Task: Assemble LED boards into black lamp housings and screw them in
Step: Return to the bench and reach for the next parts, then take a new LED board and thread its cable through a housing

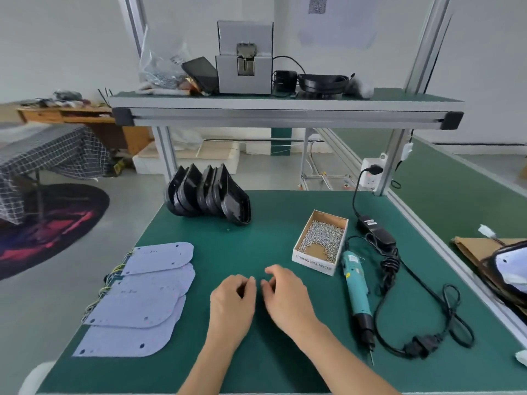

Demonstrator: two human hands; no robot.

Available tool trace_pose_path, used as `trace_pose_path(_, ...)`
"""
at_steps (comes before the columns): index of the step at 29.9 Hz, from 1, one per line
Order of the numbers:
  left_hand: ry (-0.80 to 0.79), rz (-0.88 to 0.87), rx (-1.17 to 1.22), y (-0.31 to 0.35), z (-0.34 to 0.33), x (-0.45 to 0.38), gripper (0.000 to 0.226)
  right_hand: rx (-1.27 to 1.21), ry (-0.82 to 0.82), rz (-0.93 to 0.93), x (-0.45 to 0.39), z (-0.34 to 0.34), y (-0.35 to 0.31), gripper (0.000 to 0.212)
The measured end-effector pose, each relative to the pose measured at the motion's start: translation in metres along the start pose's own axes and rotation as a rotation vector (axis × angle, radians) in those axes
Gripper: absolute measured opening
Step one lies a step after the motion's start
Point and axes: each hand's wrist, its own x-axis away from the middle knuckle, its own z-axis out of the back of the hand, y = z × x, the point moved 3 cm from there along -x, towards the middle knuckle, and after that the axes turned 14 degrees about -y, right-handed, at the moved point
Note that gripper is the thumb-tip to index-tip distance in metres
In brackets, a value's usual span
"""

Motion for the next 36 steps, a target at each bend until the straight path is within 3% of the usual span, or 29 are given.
trace_pose_path(7,0.029,0.010,0.085,-0.002,0.004,0.000,0.048,0.006,-0.094,0.036,-0.072,0.002,-0.023,0.028)
trace_pose_path(15,0.069,-0.026,0.176,-0.007,0.004,-0.001,0.051,0.027,0.011,0.075,-0.155,0.002,-0.072,0.056)
trace_pose_path(18,0.079,-0.031,0.174,-0.007,0.005,-0.002,0.052,0.101,-0.003,0.058,-0.173,0.000,-0.074,0.046)
trace_pose_path(21,0.083,-0.031,0.179,-0.007,0.005,-0.003,0.052,0.220,0.025,0.081,-0.183,-0.001,-0.070,0.014)
trace_pose_path(23,0.082,-0.031,0.172,-0.007,0.006,-0.002,0.053,0.251,0.093,0.107,-0.184,0.003,-0.064,0.036)
trace_pose_path(28,0.083,-0.027,0.198,-0.006,0.007,-0.002,0.054,0.280,0.220,0.171,-0.150,0.019,-0.051,0.049)
trace_pose_path(36,0.125,-0.028,0.201,-0.007,0.008,-0.002,0.054,0.629,0.247,0.398,0.022,0.025,-0.025,0.028)
